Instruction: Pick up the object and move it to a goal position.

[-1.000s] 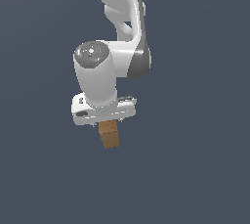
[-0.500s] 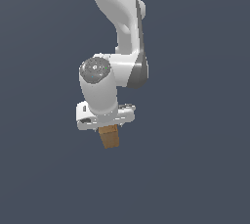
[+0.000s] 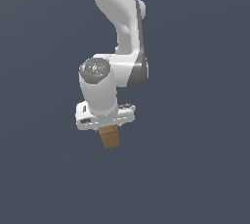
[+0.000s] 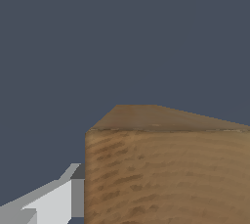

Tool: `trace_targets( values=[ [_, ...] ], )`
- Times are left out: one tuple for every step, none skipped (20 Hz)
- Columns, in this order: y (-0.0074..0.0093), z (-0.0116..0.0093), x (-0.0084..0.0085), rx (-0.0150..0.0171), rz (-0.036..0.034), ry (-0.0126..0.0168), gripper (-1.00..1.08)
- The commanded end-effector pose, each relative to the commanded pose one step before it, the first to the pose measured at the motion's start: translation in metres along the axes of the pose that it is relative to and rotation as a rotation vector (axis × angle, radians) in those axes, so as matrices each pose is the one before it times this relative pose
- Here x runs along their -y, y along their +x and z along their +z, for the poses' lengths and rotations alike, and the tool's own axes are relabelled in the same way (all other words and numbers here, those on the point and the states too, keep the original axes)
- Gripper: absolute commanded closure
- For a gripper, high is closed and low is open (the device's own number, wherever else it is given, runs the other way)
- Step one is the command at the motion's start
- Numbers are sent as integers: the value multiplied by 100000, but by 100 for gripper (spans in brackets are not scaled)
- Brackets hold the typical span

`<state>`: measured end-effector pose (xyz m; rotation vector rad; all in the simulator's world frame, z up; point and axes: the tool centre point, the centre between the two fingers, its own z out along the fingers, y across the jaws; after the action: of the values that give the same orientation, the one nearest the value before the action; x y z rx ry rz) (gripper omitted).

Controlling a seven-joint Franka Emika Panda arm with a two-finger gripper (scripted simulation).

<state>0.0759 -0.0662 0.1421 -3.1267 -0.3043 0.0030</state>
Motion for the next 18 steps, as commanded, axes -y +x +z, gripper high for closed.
trace_targets(
  values=[
    [60, -47, 17, -165, -19, -32, 108],
    [0, 0, 0, 0, 0, 0, 108],
    [-51, 26, 0, 117, -8, 23, 108],
    [16, -4, -1, -59, 33, -14, 108],
    [40, -33, -11, -205, 112, -50, 108],
    [68, -50, -17, -336, 182, -82, 108],
    [96, -69, -23, -467, 254, -114, 108],
    [123, -90, -30, -602, 327, -147, 108],
    [151, -109, -36, -735, 399, -179, 108],
    [178, -130, -43, -870, 473, -212, 108],
    [206, -147, -48, -1000, 543, -243, 108],
    [232, -169, -55, -1134, 615, -276, 108],
    [259, -189, -62, -1266, 687, -308, 108],
    [286, -208, -68, -1397, 757, -339, 108],
    [312, -227, -74, -1527, 827, -371, 108],
    [339, -247, -81, -1657, 897, -402, 108],
    [365, -267, -87, -1787, 966, -433, 108],
    [391, -286, -93, -1915, 1034, -464, 108]
  ],
)
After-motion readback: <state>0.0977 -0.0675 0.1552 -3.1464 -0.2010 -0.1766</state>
